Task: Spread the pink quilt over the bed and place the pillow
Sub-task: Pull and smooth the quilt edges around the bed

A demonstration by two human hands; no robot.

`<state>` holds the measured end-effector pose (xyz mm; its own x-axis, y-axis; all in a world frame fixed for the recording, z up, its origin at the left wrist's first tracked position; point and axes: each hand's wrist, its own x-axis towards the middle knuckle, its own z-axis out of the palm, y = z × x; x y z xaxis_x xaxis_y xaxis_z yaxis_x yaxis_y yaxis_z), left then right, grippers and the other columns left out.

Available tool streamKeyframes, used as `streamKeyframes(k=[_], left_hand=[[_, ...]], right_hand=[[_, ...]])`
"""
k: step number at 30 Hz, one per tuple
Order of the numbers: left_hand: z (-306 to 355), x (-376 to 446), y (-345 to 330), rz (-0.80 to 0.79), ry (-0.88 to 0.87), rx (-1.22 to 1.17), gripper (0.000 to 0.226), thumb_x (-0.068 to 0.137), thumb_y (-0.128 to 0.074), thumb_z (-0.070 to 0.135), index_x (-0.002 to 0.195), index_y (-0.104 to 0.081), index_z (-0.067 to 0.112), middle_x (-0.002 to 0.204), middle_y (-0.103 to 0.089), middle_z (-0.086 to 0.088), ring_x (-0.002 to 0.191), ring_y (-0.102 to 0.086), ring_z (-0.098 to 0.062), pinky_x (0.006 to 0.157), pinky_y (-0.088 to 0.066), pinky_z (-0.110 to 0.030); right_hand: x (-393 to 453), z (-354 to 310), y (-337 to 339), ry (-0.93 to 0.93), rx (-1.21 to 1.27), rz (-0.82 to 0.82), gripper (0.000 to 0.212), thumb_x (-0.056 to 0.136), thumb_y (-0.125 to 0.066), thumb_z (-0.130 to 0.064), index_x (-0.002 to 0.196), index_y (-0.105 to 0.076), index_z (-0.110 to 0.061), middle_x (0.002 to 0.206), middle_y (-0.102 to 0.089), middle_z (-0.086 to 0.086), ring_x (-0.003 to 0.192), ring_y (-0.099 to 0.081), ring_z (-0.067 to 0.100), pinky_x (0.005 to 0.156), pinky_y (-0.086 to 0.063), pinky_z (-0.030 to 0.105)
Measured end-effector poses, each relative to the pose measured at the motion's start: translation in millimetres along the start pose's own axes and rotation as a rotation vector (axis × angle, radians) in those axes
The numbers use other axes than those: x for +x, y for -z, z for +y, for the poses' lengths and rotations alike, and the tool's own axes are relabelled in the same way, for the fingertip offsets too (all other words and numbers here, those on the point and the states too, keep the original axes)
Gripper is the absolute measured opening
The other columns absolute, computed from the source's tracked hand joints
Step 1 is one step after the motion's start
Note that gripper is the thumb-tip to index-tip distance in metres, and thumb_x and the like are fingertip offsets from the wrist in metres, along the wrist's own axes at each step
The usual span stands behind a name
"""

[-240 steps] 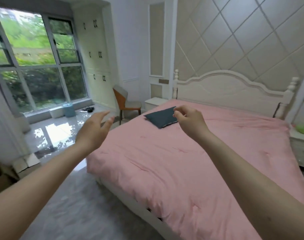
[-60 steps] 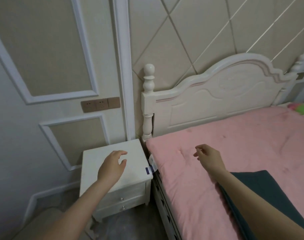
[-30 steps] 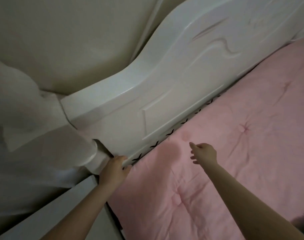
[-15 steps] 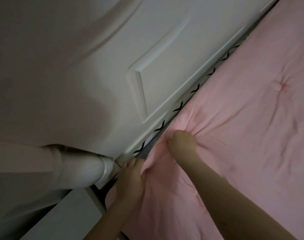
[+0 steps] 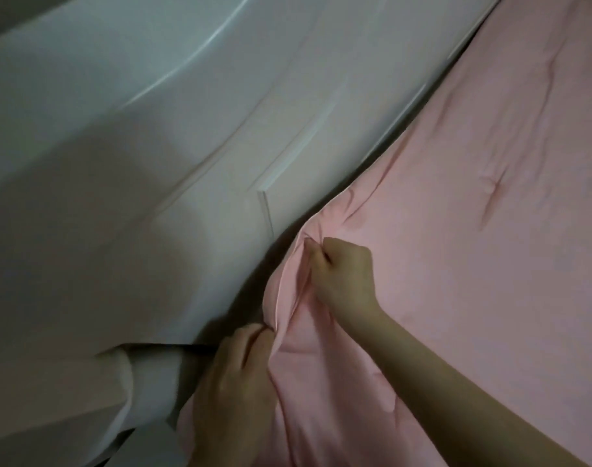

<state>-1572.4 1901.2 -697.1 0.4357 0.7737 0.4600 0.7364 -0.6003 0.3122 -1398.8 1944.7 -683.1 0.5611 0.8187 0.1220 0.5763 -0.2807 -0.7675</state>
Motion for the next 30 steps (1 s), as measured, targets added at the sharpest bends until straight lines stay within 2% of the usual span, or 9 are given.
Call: streamKeyframes(k=[3,6,11,14,16,18,21,23,30], left_hand=[[-1,8,9,0.142,0.035,0.055,0.037,0.068,-0.039,0.006,0.101,-0.054,0.016,0.107,-0.055,-0.002,0.091,-0.05,-0.022,0.07,-0.038,-0.029],[-14,7,-4,0.161,0.106,0.107,0.046,0.065,-0.04,0.001,0.106,-0.055,0.016,0.109,-0.05,0.0,0.092,-0.049,-0.024,0.069,-0.038,-0.031],[-54,-40,-67,-0.093,0.167,0.277,0.059,0.064,-0.04,0.004,0.121,-0.054,0.013,0.107,-0.054,-0.003,0.072,-0.067,-0.028,0.053,-0.053,-0.033],[-66,-57,-87,-0.31,0.163,0.324,0.051,0.072,-0.037,0.01,0.121,-0.049,0.017,0.105,-0.064,-0.006,0.078,-0.068,-0.028,0.06,-0.055,-0.035],[-64,-53,-93,-0.431,0.199,0.355,0.048,0.072,-0.035,0.015,0.119,-0.046,0.018,0.104,-0.065,-0.008,0.083,-0.067,-0.027,0.065,-0.055,-0.037],[-61,-50,-91,-0.416,0.215,0.37,0.05,0.072,-0.038,0.013,0.122,-0.045,0.015,0.112,-0.061,-0.011,0.091,-0.063,-0.029,0.072,-0.053,-0.039],[-45,-58,-74,-0.201,0.139,0.312,0.044,0.081,-0.052,0.011,0.125,-0.053,0.012,0.127,-0.055,-0.013,0.114,-0.05,-0.029,0.093,-0.041,-0.044],[-27,-73,-61,-0.094,0.15,0.236,0.036,0.086,-0.051,0.025,0.118,-0.06,0.013,0.127,-0.056,-0.012,0.116,-0.048,-0.032,0.098,-0.037,-0.049],[-37,-118,-87,-0.595,0.446,0.259,0.086,0.076,-0.02,0.079,0.14,-0.036,0.024,0.153,-0.028,-0.001,0.14,-0.018,-0.016,0.111,-0.015,-0.045]], right_hand=[[13,-20,-8,0.128,0.005,0.045,0.048,0.083,-0.049,-0.026,0.045,-0.02,-0.019,0.051,-0.054,0.025,0.047,-0.04,0.034,0.051,-0.027,0.033],[20,-5,-30,0.188,-0.11,0.08,0.041,0.08,-0.053,-0.022,0.044,-0.041,-0.01,0.05,-0.058,0.023,0.044,-0.051,0.037,0.048,-0.025,0.027],[-9,65,-74,-0.007,-0.344,-0.632,0.024,0.093,-0.044,-0.017,0.108,-0.053,0.0,0.11,-0.062,0.023,0.102,-0.058,0.038,0.073,-0.037,0.039],[-29,90,-87,0.058,-0.298,-0.699,0.061,0.091,-0.028,-0.039,0.135,-0.035,0.002,0.138,-0.044,0.021,0.129,-0.041,0.033,0.099,-0.032,0.035],[-38,97,-88,0.207,-0.361,-0.778,0.091,0.076,-0.009,-0.054,0.146,-0.014,0.003,0.155,-0.016,0.02,0.145,-0.013,0.029,0.118,-0.003,0.031],[-43,100,-81,0.257,-0.431,-0.76,0.097,0.072,-0.011,-0.058,0.147,-0.01,0.002,0.156,-0.008,0.019,0.146,-0.005,0.028,0.116,0.009,0.032],[-55,95,-63,0.319,-0.499,-0.594,0.079,0.079,-0.032,-0.056,0.137,-0.041,-0.004,0.145,-0.041,0.016,0.137,-0.036,0.03,0.115,-0.017,0.047],[-63,95,-49,0.349,-0.457,-0.517,0.071,0.084,-0.036,-0.056,0.141,-0.038,-0.014,0.149,-0.037,0.011,0.138,-0.033,0.029,0.115,-0.022,0.049],[-72,137,-32,0.511,-0.704,-0.635,0.077,0.079,-0.033,-0.063,0.14,-0.041,-0.018,0.15,-0.034,0.013,0.137,-0.035,0.033,0.109,-0.022,0.056]])
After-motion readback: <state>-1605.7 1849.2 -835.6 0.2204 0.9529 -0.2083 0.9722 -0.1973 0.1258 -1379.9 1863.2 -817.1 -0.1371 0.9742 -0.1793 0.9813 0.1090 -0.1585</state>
